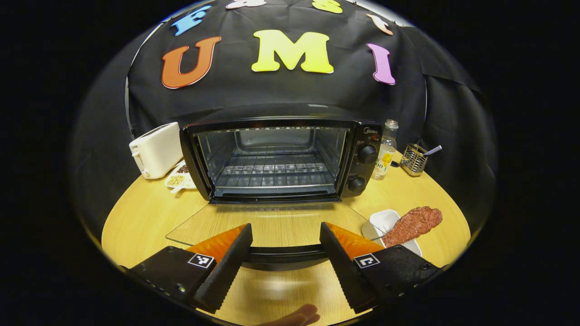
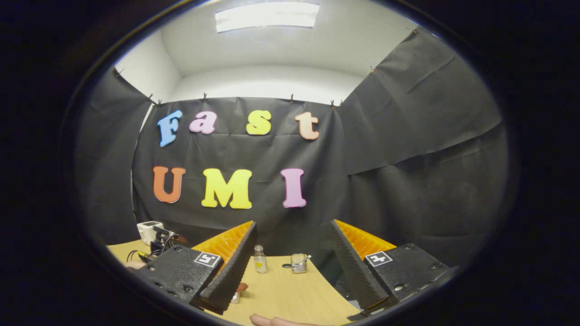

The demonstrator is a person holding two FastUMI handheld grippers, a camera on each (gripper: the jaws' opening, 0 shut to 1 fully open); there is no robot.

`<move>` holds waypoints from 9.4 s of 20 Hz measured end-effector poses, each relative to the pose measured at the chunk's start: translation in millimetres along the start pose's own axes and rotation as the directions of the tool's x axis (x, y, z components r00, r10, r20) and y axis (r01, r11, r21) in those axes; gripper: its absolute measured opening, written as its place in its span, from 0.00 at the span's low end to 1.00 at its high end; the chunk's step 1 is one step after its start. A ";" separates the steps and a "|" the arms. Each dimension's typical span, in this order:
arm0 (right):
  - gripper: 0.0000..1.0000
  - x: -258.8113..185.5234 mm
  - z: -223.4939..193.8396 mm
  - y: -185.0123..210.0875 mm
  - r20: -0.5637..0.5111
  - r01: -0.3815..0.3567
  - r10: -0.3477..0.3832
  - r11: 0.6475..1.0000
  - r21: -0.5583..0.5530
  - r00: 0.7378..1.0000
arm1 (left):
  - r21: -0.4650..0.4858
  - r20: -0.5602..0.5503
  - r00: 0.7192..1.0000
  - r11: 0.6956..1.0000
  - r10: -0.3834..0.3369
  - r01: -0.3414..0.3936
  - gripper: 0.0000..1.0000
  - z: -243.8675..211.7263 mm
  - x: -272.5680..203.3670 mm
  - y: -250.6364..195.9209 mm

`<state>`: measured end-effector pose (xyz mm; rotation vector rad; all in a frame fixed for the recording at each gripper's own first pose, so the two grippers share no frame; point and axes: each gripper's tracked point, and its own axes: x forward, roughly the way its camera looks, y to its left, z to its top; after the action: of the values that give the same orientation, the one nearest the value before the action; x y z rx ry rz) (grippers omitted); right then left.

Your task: Open the electric oven with the left hand, put the food in, and close the electric oven.

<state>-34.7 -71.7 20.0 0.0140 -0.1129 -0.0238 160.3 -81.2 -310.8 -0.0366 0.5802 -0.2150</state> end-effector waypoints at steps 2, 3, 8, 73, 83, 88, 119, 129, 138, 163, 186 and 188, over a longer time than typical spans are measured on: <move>0.96 0.9 -2.8 3.6 -0.006 -0.003 0.003 1.000 -0.004 1.000 | 0.010 0.000 1.000 1.000 0.007 -0.007 0.96 -4.4 4.2 -1.2; 1.00 1.0 -5.1 5.8 -0.011 -0.008 0.008 1.000 -0.004 1.000 | 0.008 -0.008 1.000 1.000 0.007 -0.007 0.96 -9.5 7.2 -1.5; 0.96 4.5 -13.4 15.7 -0.032 -0.028 0.028 1.000 -0.013 0.999 | -0.003 -0.073 0.997 1.000 0.014 -0.014 0.96 -52.8 21.0 2.9; 0.07 101.8 -229.2 265.4 -0.469 -0.490 0.333 0.831 -0.264 0.818 | -0.036 0.632 0.769 0.994 0.101 -0.101 0.95 82.3 -399.6 69.1; 0.07 112.4 -262.0 355.8 -0.392 -0.523 0.396 0.795 -0.307 0.831 | -0.015 0.607 0.788 0.993 0.105 -0.120 0.95 70.0 -381.9 84.0; 0.07 137.4 -294.7 389.7 -0.386 -0.481 0.385 0.856 -0.190 0.838 | -0.027 0.593 0.796 0.991 0.122 -0.132 0.95 62.0 -367.4 96.6; 0.27 300.3 -434.5 419.5 -0.515 0.012 0.265 0.882 0.472 0.815 | -0.161 0.513 0.829 0.973 0.223 -0.163 0.95 34.9 -273.0 166.6; 0.41 245.1 -396.0 415.0 -0.485 -0.106 0.248 0.947 0.302 0.839 | -0.112 0.479 0.862 0.986 0.166 -0.127 0.95 14.9 -287.6 146.6; 0.51 174.1 -319.7 387.8 -0.363 -0.224 0.277 0.958 0.181 0.890 | -0.101 0.449 0.879 0.987 0.159 -0.126 0.95 5.7 -302.9 139.0; 0.96 21.8 -106.3 137.0 -0.079 -0.147 0.154 0.985 0.086 0.985 | -0.010 0.167 0.985 0.999 -0.043 0.045 0.95 -49.7 -124.9 5.6; 0.96 -15.0 -68.2 27.6 -0.014 -0.044 0.044 0.999 0.017 0.999 | 0.010 -0.095 0.995 1.000 -0.016 0.017 0.94 -80.7 -13.4 -10.3; 0.96 -21.2 -64.8 25.1 -0.008 -0.029 0.029 1.000 0.013 1.000 | 0.015 -0.094 0.995 1.000 -0.014 0.016 0.95 -80.0 -13.4 -10.8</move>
<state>-47.9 -45.3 -46.3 0.0250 -0.1046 0.0055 103.5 -86.8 -369.5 -0.0159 0.6723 -0.2368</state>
